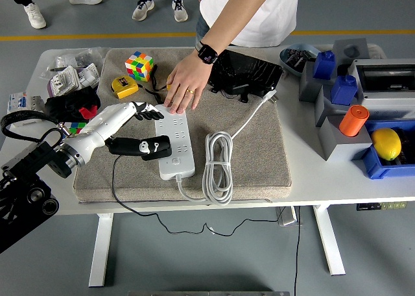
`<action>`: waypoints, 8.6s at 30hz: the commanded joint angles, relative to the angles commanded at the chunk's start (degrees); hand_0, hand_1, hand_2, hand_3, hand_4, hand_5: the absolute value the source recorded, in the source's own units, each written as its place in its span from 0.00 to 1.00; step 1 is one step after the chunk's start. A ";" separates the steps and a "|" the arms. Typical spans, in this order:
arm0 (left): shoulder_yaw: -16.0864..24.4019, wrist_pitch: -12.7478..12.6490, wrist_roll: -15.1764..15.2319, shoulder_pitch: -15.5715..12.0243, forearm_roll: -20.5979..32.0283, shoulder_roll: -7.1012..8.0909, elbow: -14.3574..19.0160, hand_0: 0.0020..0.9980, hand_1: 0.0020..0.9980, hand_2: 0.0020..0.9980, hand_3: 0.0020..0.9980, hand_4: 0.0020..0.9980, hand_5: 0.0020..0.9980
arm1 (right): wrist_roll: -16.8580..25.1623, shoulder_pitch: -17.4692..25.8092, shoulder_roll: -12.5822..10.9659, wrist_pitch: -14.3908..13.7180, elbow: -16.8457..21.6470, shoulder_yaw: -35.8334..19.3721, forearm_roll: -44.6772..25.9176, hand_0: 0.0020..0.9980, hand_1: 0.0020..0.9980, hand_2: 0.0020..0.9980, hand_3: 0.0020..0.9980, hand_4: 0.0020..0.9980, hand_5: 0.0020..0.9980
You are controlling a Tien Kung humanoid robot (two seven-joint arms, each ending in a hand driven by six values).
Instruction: Put the plug near the board,insert it into the board,press the button,pull the plug out
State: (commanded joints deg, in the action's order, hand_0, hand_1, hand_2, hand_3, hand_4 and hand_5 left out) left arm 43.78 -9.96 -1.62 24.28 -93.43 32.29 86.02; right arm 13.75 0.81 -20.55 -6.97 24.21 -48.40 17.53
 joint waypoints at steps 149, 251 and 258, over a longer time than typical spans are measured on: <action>-4.38 15.81 -10.31 7.52 2.89 -0.49 3.34 0.21 0.43 0.48 0.83 1.00 0.34 | 0.12 -0.57 -0.81 0.05 0.09 1.45 -0.37 0.71 0.71 0.71 0.60 1.00 0.59; -11.24 16.19 -7.88 8.37 4.78 -2.10 -3.41 0.04 0.12 0.23 0.81 0.79 0.00 | 0.00 -0.88 -0.53 0.05 -0.22 1.00 -0.63 0.71 0.71 0.71 0.60 1.00 0.59; -12.12 15.91 -7.77 8.79 4.64 -2.63 -4.66 0.04 0.12 0.23 0.81 0.78 0.00 | 0.03 -0.80 -0.52 0.05 -0.25 0.89 -0.69 0.71 0.71 0.71 0.60 1.00 0.59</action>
State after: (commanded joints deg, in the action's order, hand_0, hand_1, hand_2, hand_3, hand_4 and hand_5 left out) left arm 31.66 5.95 -9.39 33.07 -88.79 29.66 81.35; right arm 13.78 0.01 -21.07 -6.92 23.96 -47.51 16.84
